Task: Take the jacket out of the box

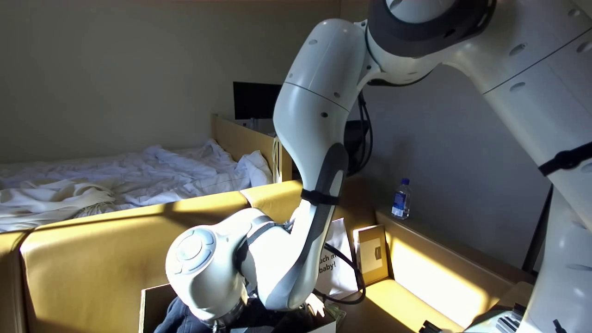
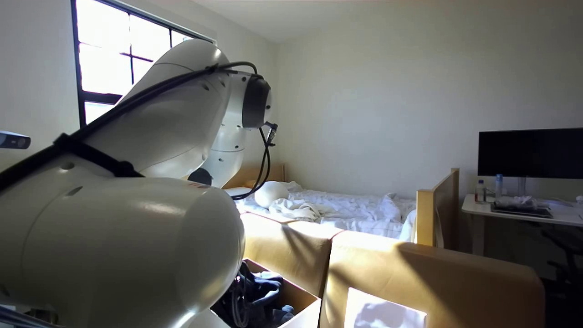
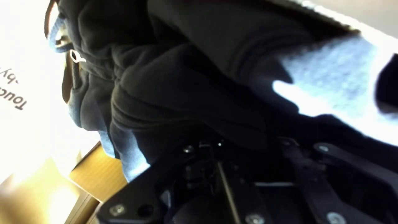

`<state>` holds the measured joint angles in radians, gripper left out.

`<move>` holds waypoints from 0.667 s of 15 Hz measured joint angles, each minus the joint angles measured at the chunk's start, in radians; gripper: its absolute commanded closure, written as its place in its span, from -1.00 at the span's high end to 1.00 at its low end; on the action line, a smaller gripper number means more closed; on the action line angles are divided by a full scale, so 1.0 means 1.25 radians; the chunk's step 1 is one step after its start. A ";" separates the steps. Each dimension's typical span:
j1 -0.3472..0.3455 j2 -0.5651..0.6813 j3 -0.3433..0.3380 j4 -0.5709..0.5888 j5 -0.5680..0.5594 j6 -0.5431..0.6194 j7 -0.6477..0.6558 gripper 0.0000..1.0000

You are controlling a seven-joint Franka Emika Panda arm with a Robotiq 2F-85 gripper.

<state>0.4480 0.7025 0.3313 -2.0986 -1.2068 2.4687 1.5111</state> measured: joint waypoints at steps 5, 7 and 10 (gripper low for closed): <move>0.007 -0.047 0.030 0.003 0.184 -0.003 -0.005 -0.90; 0.016 -0.099 0.033 0.011 0.245 -0.021 -0.034 -0.92; 0.023 -0.190 0.034 0.041 0.318 -0.092 -0.172 -0.93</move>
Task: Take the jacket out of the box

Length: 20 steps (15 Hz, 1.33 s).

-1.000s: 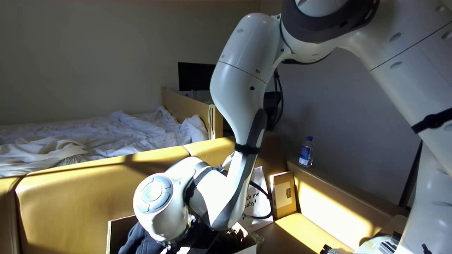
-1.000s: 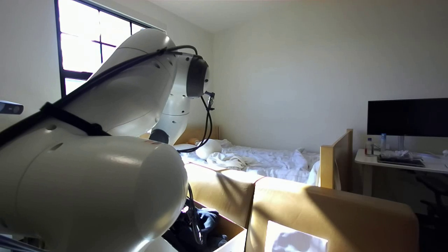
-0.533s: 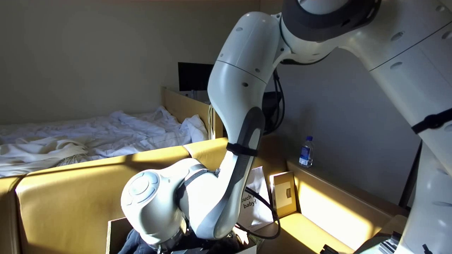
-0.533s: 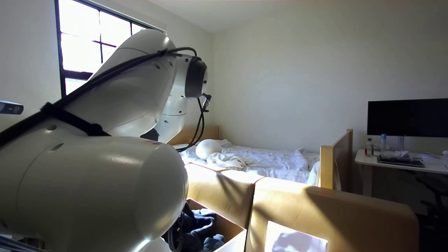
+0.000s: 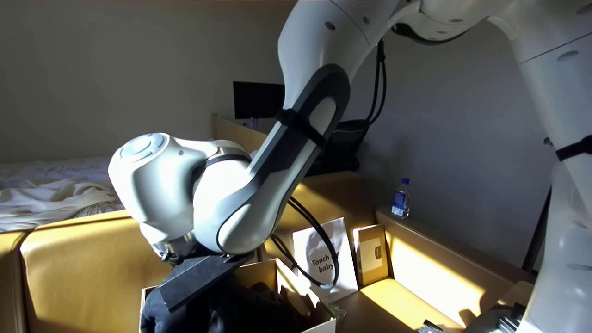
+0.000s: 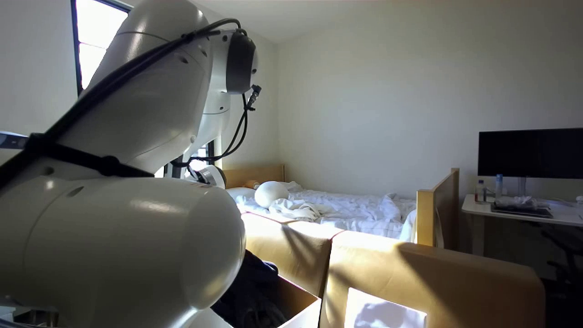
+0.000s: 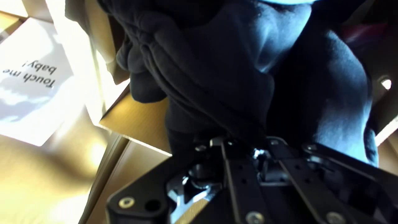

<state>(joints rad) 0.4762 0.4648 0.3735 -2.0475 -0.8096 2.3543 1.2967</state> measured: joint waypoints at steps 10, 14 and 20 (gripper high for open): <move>-0.056 -0.211 0.063 0.153 0.238 -0.321 -0.508 -0.94; -0.045 -0.271 0.019 0.261 0.246 -0.442 -0.538 -0.94; -0.063 -0.333 -0.043 0.427 0.242 -0.603 -0.567 -0.95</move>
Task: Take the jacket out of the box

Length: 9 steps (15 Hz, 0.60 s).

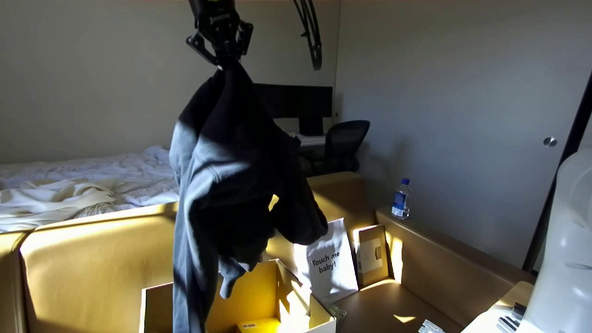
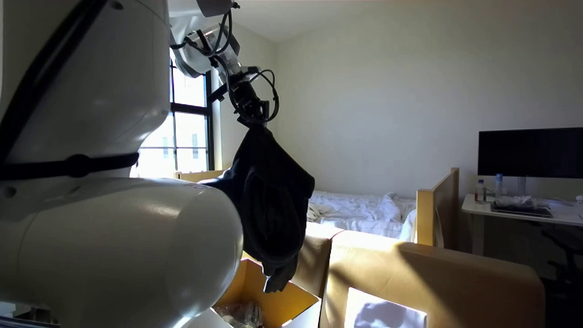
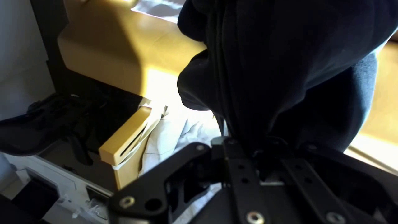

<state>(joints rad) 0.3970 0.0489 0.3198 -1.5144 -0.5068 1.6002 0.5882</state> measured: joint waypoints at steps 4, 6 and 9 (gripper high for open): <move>-0.048 -0.047 -0.042 0.081 -0.018 -0.077 0.004 -0.95; -0.084 -0.070 -0.066 0.117 -0.019 -0.114 0.005 -0.95; -0.141 -0.100 -0.107 0.172 -0.020 -0.186 0.003 -0.95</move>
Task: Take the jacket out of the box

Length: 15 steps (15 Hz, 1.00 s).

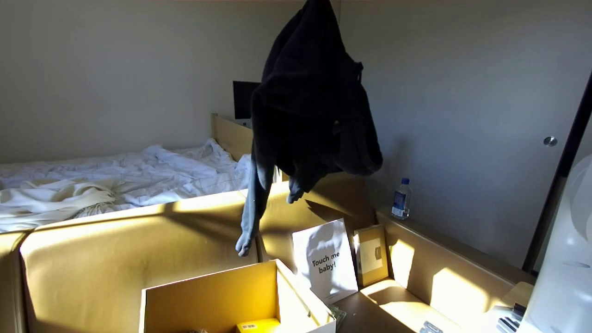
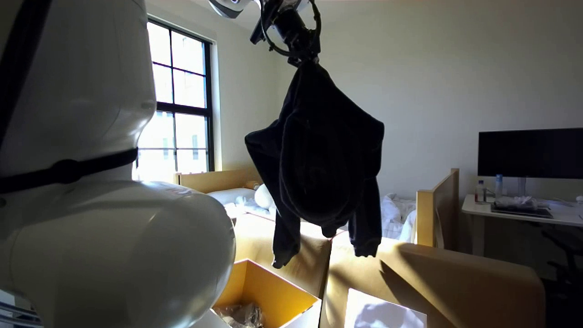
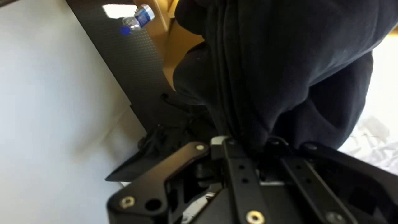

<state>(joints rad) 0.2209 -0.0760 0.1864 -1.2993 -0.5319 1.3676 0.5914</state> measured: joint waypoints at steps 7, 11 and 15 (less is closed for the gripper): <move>-0.101 -0.088 -0.163 0.046 -0.009 -0.129 -0.165 -0.95; -0.146 -0.143 -0.299 -0.096 -0.011 0.039 -0.194 -0.95; -0.196 -0.155 -0.331 -0.311 0.066 0.236 -0.166 -0.95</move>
<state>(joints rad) -0.0245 -0.2699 -0.2268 -1.6878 -0.4494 1.6626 0.3838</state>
